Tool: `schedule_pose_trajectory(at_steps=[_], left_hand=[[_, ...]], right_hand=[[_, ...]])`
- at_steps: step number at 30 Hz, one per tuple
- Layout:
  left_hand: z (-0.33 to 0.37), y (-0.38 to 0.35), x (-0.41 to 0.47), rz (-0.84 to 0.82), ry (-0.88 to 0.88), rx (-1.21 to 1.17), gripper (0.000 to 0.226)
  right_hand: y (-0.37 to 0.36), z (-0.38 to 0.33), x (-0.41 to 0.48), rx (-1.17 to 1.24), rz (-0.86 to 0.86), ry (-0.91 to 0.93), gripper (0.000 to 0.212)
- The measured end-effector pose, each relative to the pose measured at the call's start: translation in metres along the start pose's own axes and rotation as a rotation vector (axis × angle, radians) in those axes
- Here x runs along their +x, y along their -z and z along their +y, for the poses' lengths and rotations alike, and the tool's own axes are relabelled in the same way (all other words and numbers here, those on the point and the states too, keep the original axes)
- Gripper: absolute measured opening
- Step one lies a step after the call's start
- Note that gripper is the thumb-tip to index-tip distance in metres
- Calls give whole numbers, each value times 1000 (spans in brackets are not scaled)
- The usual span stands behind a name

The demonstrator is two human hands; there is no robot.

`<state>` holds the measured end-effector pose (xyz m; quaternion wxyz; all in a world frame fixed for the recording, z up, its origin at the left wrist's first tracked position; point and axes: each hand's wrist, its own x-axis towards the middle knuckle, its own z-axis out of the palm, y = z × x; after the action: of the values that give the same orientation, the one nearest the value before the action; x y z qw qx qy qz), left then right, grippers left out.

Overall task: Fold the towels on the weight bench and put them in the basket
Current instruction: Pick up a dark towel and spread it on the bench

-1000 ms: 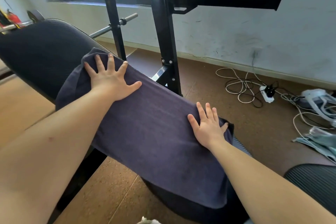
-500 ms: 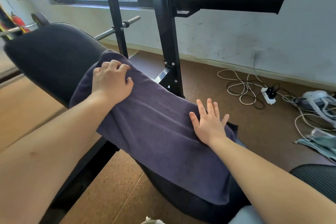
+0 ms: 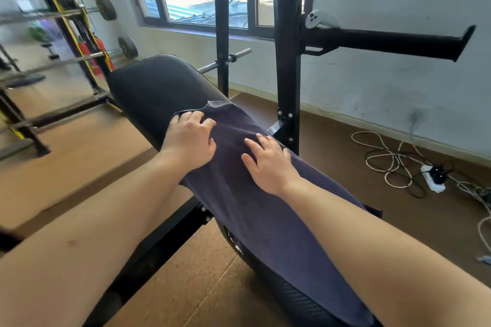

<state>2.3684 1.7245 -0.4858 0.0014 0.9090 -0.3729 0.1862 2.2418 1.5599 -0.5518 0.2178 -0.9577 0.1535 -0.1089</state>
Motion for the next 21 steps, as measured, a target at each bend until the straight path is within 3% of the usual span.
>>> schedule_pose_trajectory(at_steps=[4, 9, 15, 18, 21], left_hand=[[-14, 3, 3, -18, -61, -40, 47], [-30, 1, 11, -100, 23, -28, 50], [-44, -4, 10, -79, -18, -13, 49], [-53, -6, 2, -15, 93, -43, 46], [-62, -1, -6, 4, 152, -70, 45]], right_hand=[[8, -33, 44, 120, 121, 83, 46], [17, -63, 90, 232, 183, 189, 42], [26, -74, 129, 26, 34, 206, 71], [25, -75, 139, -63, -1, 218, 52], [26, -78, 143, -63, 83, 175, 30]])
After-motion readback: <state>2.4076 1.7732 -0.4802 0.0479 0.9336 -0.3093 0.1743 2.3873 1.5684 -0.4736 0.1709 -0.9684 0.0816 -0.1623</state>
